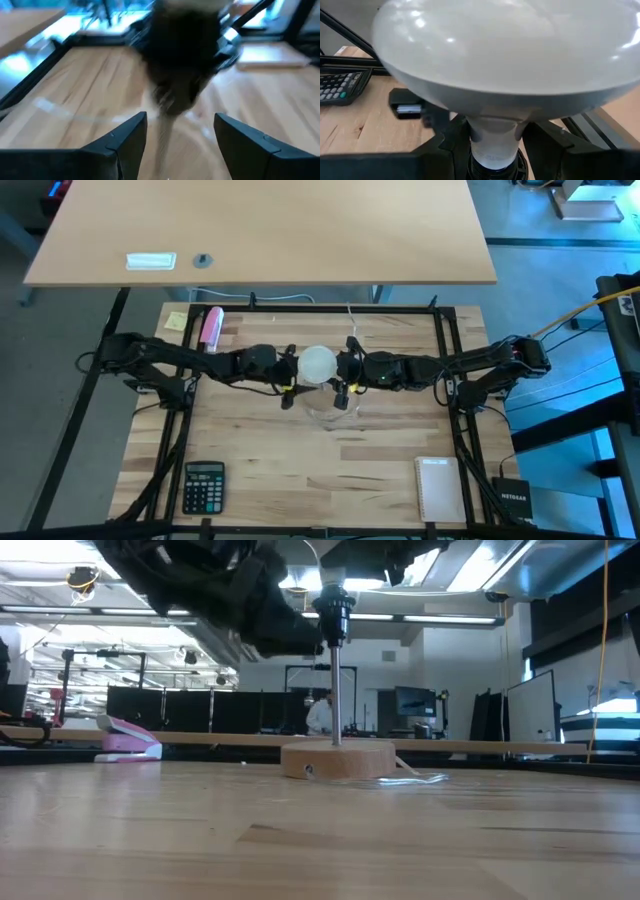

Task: Screw lightbulb
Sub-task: Insert the white lightbulb into the brown lamp

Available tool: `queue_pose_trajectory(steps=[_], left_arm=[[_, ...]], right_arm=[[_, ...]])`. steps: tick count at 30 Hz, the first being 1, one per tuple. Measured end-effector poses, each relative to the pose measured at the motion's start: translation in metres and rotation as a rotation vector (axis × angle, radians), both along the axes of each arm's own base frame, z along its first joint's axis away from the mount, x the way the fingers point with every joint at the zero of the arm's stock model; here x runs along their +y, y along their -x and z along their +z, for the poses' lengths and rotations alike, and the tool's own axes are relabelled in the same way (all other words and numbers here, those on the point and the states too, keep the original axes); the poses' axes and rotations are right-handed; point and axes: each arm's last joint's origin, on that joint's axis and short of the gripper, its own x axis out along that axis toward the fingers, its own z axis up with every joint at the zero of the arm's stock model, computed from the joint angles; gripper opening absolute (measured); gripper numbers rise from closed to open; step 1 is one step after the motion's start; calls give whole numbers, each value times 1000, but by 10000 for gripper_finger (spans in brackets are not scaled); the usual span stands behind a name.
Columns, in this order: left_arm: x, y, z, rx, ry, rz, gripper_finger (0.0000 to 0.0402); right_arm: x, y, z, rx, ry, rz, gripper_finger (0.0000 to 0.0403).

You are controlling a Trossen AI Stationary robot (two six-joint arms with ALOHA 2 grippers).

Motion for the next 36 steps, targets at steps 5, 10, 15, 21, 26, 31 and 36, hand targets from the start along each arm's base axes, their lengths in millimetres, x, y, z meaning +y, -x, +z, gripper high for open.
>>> queue_pose_trajectory(steps=[5, 10, 15, 21, 26, 31, 36], left_arm=[[-2, -13, -6, -109, 5, -74, 219], [4, -14, -2, -146, -30, -74, 219], [2, -15, 2, -186, -50, -76, 219], [-1, -25, -13, -229, -26, -81, 219], [-1, -36, -29, -313, 39, -74, 219], [-1, -36, -28, -334, 59, -71, 219], [3, -14, -24, -371, 30, -20, 219]], right_arm=[[1, 0, 1, -2, 5, 7, 153], [0, 0, 0, 0, 8, 9, 153], [0, 0, 1, 0, 11, 10, 153], [0, 0, 0, 1, 10, 8, 153], [0, 0, 0, 2, 14, 3, 153], [0, 0, 0, 2, 17, 3, 153], [0, 0, 0, 5, 24, 5, 153]])
